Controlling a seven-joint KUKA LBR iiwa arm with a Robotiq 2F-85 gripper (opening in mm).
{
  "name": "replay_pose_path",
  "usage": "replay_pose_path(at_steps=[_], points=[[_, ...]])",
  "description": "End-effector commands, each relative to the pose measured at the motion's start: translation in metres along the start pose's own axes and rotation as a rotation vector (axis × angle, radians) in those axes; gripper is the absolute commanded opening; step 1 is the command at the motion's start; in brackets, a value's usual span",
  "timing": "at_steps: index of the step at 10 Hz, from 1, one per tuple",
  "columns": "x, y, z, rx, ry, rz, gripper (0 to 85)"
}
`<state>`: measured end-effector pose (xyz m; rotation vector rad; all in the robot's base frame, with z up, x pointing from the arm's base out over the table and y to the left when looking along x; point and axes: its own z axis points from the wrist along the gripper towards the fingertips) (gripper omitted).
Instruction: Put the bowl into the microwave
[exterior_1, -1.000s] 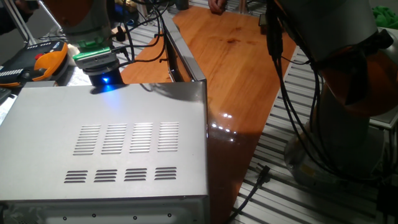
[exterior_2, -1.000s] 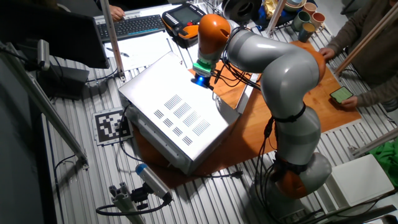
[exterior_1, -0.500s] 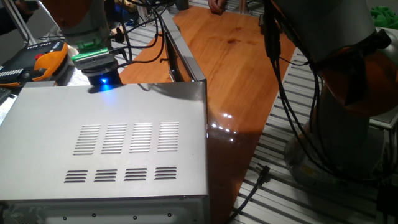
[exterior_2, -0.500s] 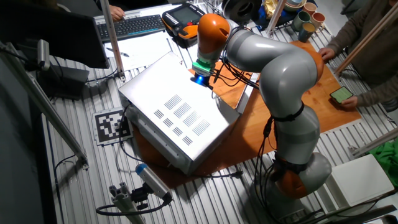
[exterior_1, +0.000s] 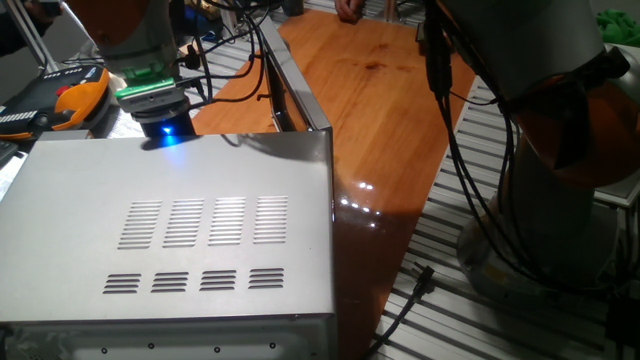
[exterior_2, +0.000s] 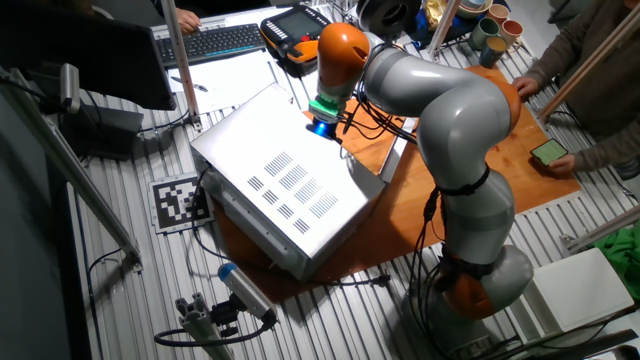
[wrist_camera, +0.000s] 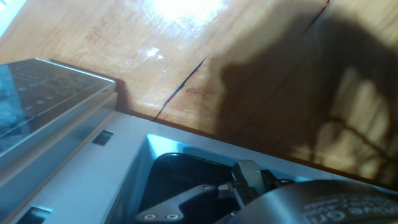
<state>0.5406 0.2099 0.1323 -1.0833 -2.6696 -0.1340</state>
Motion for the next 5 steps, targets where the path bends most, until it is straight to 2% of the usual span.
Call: replay_pose_path(at_steps=[1,2,5], points=[[-0.0003,0.0007,0.0004,-0.001,-0.001,0.002,0.0],[-0.0008,0.0015,0.001,0.0,-0.002,0.004,17.0],[-0.0002,0.0027,0.0012,0.005,-0.005,0.011,17.0]])
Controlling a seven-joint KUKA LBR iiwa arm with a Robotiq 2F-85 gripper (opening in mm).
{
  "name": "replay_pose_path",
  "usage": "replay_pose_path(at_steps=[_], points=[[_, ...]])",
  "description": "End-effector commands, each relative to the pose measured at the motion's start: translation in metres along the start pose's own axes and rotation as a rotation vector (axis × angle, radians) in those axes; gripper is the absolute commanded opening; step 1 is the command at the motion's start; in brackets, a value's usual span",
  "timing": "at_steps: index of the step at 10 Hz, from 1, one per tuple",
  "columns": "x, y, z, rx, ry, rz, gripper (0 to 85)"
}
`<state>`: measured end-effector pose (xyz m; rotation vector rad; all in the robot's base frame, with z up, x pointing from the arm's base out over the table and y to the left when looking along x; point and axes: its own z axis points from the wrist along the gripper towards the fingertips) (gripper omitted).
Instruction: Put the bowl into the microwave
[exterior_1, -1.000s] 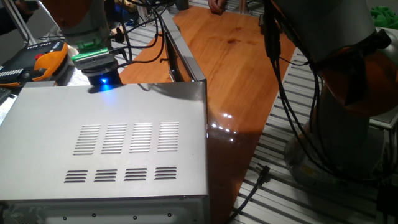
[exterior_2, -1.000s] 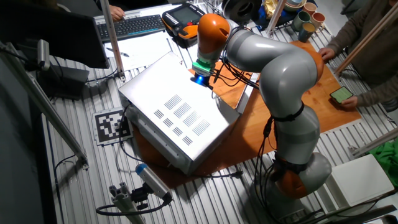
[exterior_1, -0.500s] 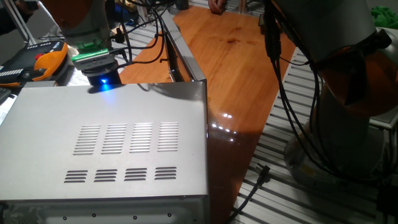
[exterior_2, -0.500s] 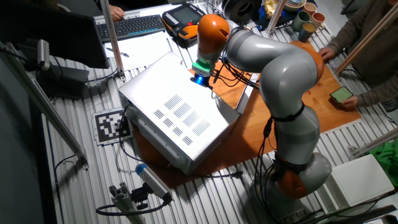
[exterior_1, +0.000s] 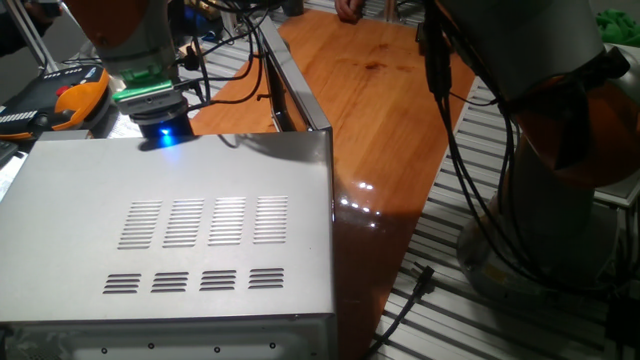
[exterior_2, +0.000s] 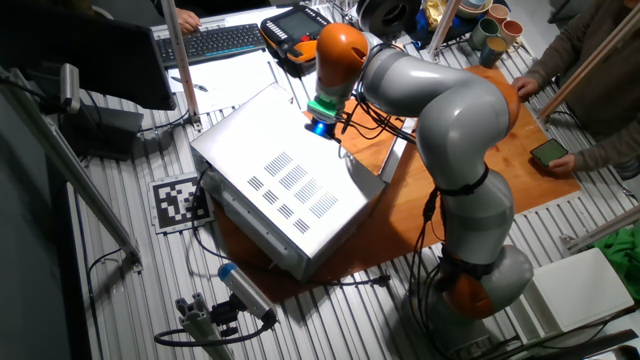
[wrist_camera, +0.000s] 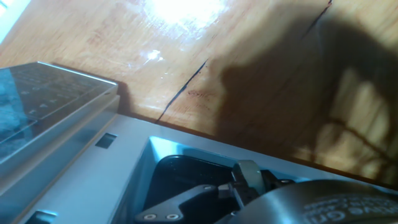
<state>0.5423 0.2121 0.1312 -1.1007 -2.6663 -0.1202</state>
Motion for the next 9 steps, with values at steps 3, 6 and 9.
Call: replay_pose_path(at_steps=[3,6,9], points=[[0.0004,0.0003,-0.0002,0.005,-0.004,0.006,34.0],[0.0001,0.0004,-0.0007,0.012,-0.008,0.003,34.0],[-0.0014,0.0008,-0.0033,0.016,-0.006,0.002,34.0]])
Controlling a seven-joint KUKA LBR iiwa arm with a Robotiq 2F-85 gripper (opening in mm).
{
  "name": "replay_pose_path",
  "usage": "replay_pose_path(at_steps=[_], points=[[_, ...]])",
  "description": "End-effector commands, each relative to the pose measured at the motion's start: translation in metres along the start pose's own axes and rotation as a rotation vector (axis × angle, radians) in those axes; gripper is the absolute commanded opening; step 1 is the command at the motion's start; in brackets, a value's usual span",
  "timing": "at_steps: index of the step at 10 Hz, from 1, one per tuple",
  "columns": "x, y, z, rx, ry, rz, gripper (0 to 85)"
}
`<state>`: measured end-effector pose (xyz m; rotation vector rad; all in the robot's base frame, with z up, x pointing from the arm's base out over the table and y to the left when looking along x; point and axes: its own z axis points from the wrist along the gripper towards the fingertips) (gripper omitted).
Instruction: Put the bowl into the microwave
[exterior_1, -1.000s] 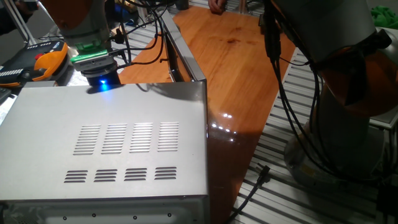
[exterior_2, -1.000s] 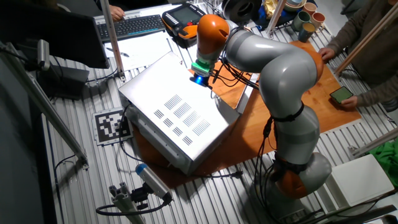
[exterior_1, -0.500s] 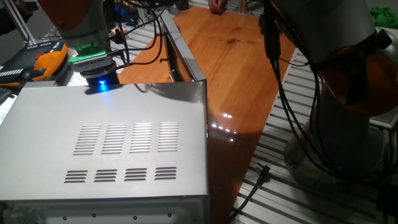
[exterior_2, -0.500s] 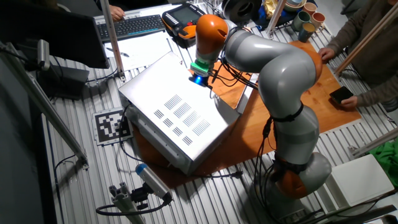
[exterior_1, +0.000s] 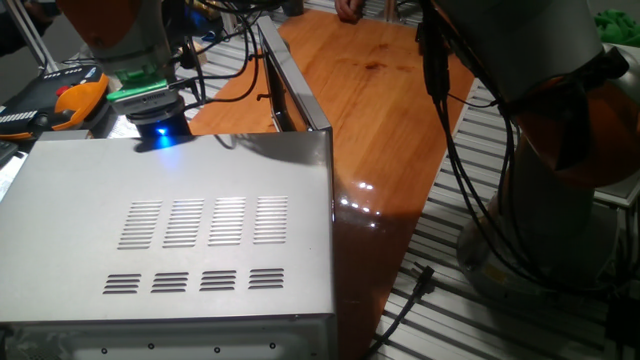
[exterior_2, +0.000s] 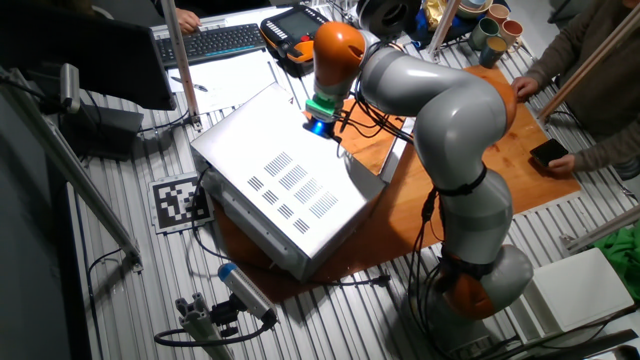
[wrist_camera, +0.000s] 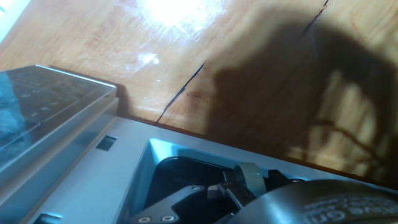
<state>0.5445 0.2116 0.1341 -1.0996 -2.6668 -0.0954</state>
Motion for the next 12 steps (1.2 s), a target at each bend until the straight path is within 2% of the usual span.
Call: replay_pose_path(at_steps=[1,3,4,9,12], points=[[-0.001,0.0,-0.001,0.002,-0.002,0.003,34.0],[-0.001,0.0,-0.003,0.004,-0.007,0.007,34.0],[-0.002,0.0,-0.003,0.004,-0.007,0.007,51.0],[-0.005,0.001,-0.006,0.004,-0.006,0.004,51.0],[-0.011,0.0,-0.013,0.01,0.001,-0.003,51.0]])
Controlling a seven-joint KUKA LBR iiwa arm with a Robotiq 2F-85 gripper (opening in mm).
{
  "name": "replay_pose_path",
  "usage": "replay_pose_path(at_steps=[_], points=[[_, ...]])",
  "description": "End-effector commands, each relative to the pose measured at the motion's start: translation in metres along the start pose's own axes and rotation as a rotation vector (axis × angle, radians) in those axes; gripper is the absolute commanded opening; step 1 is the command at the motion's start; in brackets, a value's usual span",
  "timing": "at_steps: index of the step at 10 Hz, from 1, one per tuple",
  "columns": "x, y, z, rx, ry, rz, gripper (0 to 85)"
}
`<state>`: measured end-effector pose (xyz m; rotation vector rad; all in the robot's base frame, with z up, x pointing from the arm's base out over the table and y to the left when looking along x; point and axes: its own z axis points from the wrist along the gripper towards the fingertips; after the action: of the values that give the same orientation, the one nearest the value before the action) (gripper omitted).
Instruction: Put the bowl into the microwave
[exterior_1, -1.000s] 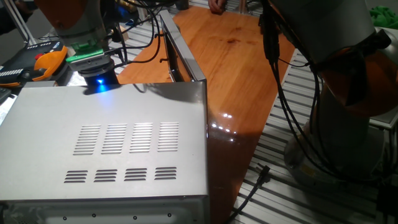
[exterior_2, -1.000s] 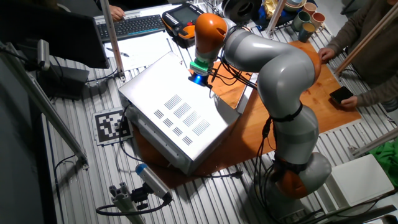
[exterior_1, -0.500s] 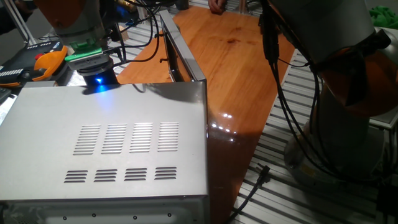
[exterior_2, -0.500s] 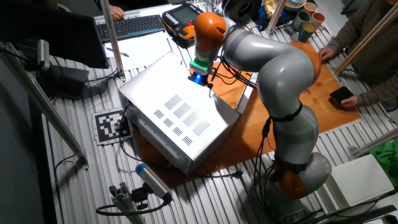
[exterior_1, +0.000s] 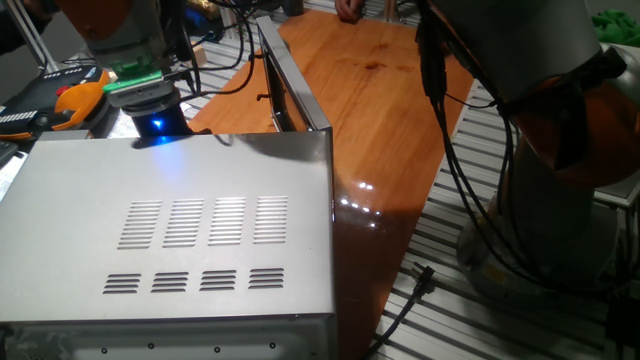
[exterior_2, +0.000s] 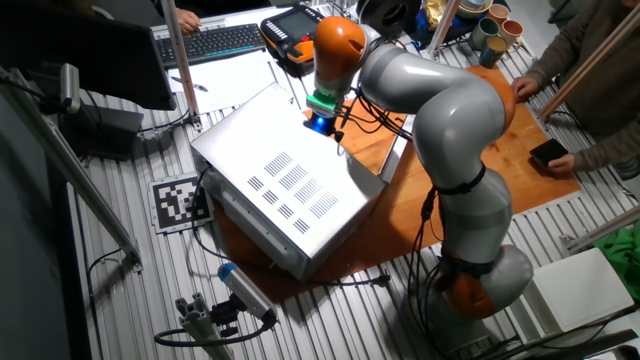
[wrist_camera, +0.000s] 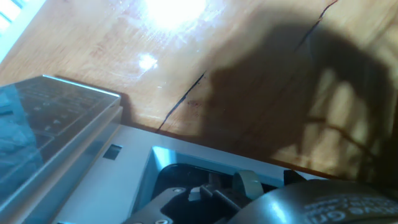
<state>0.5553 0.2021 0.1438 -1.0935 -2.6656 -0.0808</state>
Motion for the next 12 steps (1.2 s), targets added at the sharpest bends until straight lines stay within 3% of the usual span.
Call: replay_pose_path(at_steps=[1,7,10,11,12], points=[[-0.002,0.0,-0.002,0.002,-0.002,-0.003,51.0],[-0.016,-0.003,-0.017,-0.008,-0.005,-0.013,51.0],[-0.03,-0.009,-0.033,-0.03,-0.013,-0.036,51.0],[-0.036,-0.013,-0.041,-0.055,-0.002,-0.052,34.0],[-0.043,-0.017,-0.05,-0.069,0.011,-0.076,34.0]])
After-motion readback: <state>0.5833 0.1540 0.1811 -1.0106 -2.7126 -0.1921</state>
